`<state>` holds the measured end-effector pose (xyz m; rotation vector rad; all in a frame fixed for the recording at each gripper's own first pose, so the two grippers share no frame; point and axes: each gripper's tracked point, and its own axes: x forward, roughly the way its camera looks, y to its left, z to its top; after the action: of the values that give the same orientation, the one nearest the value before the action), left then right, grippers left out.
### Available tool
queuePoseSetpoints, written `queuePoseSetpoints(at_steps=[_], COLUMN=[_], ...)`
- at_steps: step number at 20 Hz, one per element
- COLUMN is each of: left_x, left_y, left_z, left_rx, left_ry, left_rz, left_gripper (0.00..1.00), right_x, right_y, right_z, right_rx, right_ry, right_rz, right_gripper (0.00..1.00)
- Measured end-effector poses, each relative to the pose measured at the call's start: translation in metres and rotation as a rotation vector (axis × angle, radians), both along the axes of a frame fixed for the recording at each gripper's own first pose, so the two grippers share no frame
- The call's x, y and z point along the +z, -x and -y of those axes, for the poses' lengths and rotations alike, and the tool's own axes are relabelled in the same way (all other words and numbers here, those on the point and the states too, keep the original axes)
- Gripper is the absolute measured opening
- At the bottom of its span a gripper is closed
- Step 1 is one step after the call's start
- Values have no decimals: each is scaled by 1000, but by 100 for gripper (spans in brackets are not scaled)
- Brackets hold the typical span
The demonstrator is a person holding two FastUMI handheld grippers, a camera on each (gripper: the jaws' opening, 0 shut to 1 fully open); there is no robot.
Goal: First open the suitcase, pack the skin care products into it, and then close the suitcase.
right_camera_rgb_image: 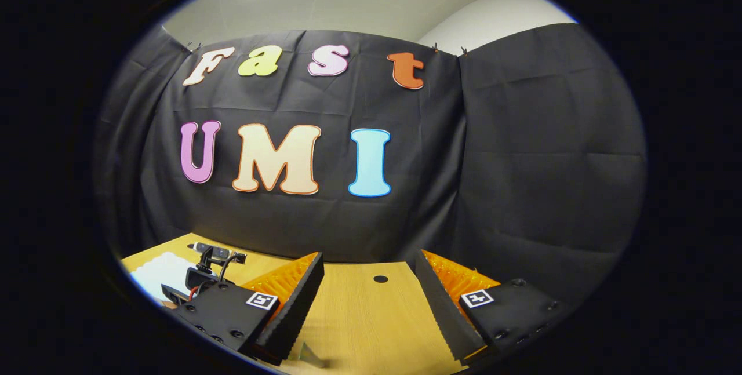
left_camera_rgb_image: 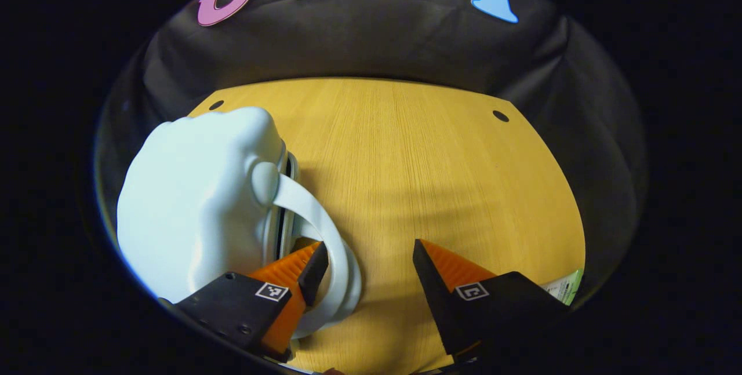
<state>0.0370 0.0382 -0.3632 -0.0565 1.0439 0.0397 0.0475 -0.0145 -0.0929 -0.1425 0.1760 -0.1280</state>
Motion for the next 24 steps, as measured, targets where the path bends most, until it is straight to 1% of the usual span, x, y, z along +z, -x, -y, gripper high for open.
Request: queuePoseSetpoints(at_steps=[1,2,3,4,5,6,8,11,12,15,18,19,20,21,24], left_x=[-1,0,1,1,1,4,6,21,30,51,78,88,97,108,137], left_y=[1,0,0,1,1,3,2,1,0,5,7,5,8,6,2], left_z=[-4,-10,-16,-21,-24,-23,-21,-22,-25,-26,-33,-36,-40,-44,-60], left_rx=[-2,-9,-14,-16,-19,-23,-44,-104,-114,-117,-131,-132,-132,-131,-111], left_ry=[-20,-50,-71,-88,-84,-65,-60,-119,-118,-81,-104,-110,-119,-127,-131], left_rz=[-7,-4,-2,-5,-7,-11,-10,-12,4,18,53,67,73,84,137], left_gripper=[86,72,64,45,26,13,10,4,1,0,0,0,0,0,0], right_x=[0,0,0,0,0,-1,-1,1,0,-2,-5,-5,-6,-6,-7], right_y=[0,1,2,2,3,4,4,2,1,0,-1,-1,-1,-1,0], right_z=[1,1,2,2,1,1,0,-3,-4,-10,-18,-20,-22,-24,-29], right_rx=[-2,-2,-3,-2,0,2,9,22,29,55,84,92,100,106,122], right_ry=[2,4,5,5,4,2,-4,-19,-24,-41,-63,-70,-78,-83,-94], right_rz=[2,4,6,8,10,11,15,24,27,33,30,31,31,32,36], right_gripper=[98,98,98,98,98,99,99,99,99,99,99,100,99,100,99])
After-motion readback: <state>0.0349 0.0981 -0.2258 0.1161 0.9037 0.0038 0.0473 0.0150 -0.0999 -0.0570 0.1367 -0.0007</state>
